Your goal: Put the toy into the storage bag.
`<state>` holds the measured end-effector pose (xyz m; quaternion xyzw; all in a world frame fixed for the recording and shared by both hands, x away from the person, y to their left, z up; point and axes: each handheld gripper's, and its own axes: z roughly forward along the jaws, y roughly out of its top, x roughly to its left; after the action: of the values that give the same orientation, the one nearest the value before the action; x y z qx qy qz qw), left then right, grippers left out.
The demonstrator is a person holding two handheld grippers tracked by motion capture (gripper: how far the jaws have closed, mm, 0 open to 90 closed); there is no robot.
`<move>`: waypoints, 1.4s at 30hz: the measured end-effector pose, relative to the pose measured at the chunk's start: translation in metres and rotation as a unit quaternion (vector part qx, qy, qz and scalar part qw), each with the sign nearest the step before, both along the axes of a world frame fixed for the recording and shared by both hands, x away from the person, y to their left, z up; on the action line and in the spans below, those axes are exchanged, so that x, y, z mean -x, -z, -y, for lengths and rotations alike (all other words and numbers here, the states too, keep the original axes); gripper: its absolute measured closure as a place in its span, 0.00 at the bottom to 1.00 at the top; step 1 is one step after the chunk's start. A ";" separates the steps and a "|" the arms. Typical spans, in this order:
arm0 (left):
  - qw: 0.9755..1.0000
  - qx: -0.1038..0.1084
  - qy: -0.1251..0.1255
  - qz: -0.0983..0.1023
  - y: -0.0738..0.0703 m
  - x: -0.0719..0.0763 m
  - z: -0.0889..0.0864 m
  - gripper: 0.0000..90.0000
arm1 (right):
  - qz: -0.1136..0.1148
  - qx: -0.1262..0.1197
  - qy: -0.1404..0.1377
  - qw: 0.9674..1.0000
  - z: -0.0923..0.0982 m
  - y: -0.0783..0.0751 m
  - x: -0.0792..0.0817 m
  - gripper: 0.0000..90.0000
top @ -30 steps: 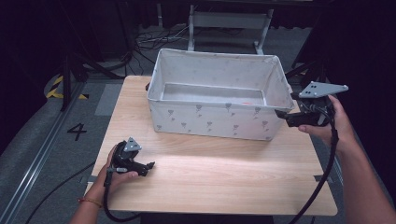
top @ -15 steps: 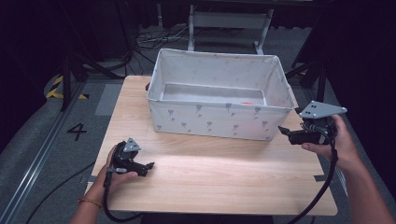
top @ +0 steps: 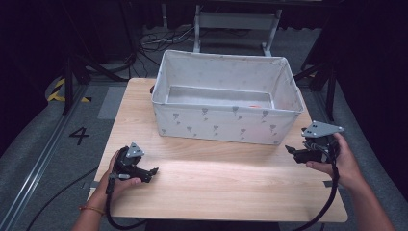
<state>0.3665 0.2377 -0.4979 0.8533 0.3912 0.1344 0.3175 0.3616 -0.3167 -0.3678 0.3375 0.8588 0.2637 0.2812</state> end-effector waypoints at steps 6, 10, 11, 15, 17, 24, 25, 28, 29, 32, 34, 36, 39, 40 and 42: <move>1.000 0.001 -0.001 -0.003 0.000 0.000 0.000 0.01 | -0.023 0.006 -0.005 1.000 -0.001 0.023 -0.002 0.24; 1.000 0.001 0.000 -0.003 0.000 0.000 0.000 0.01 | -0.042 0.007 -0.006 0.999 -0.002 0.043 -0.003 0.24; 1.000 0.003 0.000 -0.004 0.000 0.000 0.000 0.01 | -0.048 0.011 -0.008 0.999 -0.002 0.047 -0.002 0.23; 1.000 0.004 0.001 -0.003 0.000 0.001 0.000 0.01 | -0.058 0.004 -0.009 0.998 -0.001 0.065 0.003 0.23; 1.000 0.002 0.003 -0.002 0.000 0.000 -0.001 0.01 | -0.062 0.000 -0.007 0.998 0.003 0.073 0.005 0.23; 1.000 0.002 0.002 -0.002 0.000 0.000 0.000 0.01 | -0.060 -0.030 0.000 0.998 0.016 0.086 0.010 0.22; 1.000 0.002 0.002 -0.002 0.000 0.000 0.000 0.01 | -0.057 -0.039 0.008 0.998 0.020 0.091 0.013 0.22; 1.000 0.002 0.001 -0.002 0.000 0.000 0.000 0.01 | -0.059 -0.051 0.009 0.997 0.025 0.097 0.017 0.22; 1.000 0.001 0.002 -0.002 0.000 0.000 0.000 0.01 | -0.059 -0.056 0.008 0.997 0.027 0.099 0.018 0.22; 1.000 0.001 0.002 -0.002 0.000 0.000 0.000 0.01 | -0.053 -0.057 0.018 0.997 0.031 0.105 0.021 0.22; 1.000 0.003 0.001 -0.003 0.000 0.001 0.000 0.01 | -0.053 -0.069 0.028 0.996 0.034 0.109 0.023 0.22; 1.000 0.002 0.001 -0.002 0.000 0.000 0.000 0.01 | -0.055 -0.081 0.033 0.995 0.037 0.113 0.025 0.22; 1.000 0.001 0.002 -0.002 0.000 0.000 -0.001 0.01 | -0.055 -0.097 0.042 0.993 0.041 0.116 0.026 0.22; 1.000 0.002 0.002 -0.002 0.000 0.000 0.000 0.01 | -0.059 -0.120 0.054 0.990 0.045 0.120 0.029 0.21; 1.000 0.002 0.002 -0.002 0.000 0.000 0.000 0.01 | -0.060 -0.132 0.058 0.988 0.048 0.122 0.031 0.20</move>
<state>0.3661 0.2382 -0.4979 0.8537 0.3906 0.1317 0.3183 0.3310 -0.3647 -0.4903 0.4356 0.8109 0.3374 0.1973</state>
